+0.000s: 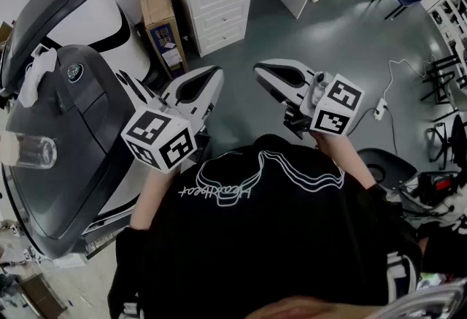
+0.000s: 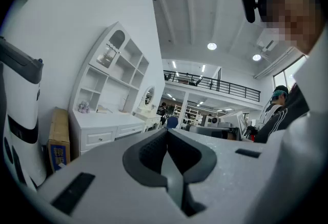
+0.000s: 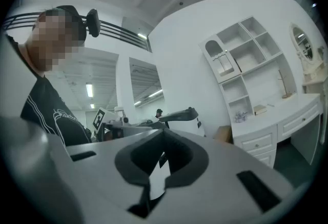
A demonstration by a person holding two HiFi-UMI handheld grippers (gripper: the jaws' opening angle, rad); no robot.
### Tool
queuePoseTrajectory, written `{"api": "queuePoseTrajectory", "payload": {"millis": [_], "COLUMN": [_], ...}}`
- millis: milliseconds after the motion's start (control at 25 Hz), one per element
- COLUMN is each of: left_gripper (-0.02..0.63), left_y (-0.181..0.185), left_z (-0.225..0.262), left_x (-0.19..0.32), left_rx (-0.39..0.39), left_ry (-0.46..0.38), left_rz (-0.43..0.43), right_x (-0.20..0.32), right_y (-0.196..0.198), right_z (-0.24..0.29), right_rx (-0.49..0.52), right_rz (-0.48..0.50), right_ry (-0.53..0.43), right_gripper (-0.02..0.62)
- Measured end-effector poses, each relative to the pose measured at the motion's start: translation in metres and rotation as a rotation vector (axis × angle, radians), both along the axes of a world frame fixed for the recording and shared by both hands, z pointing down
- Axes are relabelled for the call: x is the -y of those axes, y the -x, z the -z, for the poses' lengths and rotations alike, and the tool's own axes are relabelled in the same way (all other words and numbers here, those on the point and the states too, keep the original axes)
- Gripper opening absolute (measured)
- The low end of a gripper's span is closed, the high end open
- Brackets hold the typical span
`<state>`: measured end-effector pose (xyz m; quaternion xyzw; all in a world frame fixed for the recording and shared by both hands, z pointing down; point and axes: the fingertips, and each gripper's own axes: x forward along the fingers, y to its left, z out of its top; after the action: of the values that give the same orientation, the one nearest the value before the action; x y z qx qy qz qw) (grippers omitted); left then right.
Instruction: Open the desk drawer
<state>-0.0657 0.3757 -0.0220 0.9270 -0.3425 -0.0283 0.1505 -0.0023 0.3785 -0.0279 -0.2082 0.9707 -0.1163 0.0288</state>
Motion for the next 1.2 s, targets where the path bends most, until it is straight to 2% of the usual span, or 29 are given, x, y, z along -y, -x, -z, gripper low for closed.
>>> {"api": "queuePoseTrajectory", "payload": {"millis": [440, 640, 880, 1200], "left_gripper": [0.005, 0.005, 0.005, 0.005], "left_y": [-0.008, -0.022, -0.032, -0.039], "left_z": [-0.019, -0.025, -0.044, -0.108], "left_x": [0.011, 0.035, 0.094, 0.229], "left_rx": [0.001, 0.012, 0.037, 0.033], "left_ry": [0.03, 0.052, 0.092, 0.249], "left_rz": [-0.012, -0.012, 0.007, 0.07], "right_x": [0.008, 0.033, 0.097, 0.234], "right_y": [-0.012, -0.027, -0.038, -0.05], "right_z": [-0.02, -0.031, -0.047, -0.103], "right_rx": [0.012, 0.018, 0.052, 0.04], "right_rz": [-0.033, -0.057, -0.048, -0.027], "right_ry": [0.036, 0.072, 0.104, 0.214], "right_gripper": [0.003, 0.003, 0.003, 0.003]}}
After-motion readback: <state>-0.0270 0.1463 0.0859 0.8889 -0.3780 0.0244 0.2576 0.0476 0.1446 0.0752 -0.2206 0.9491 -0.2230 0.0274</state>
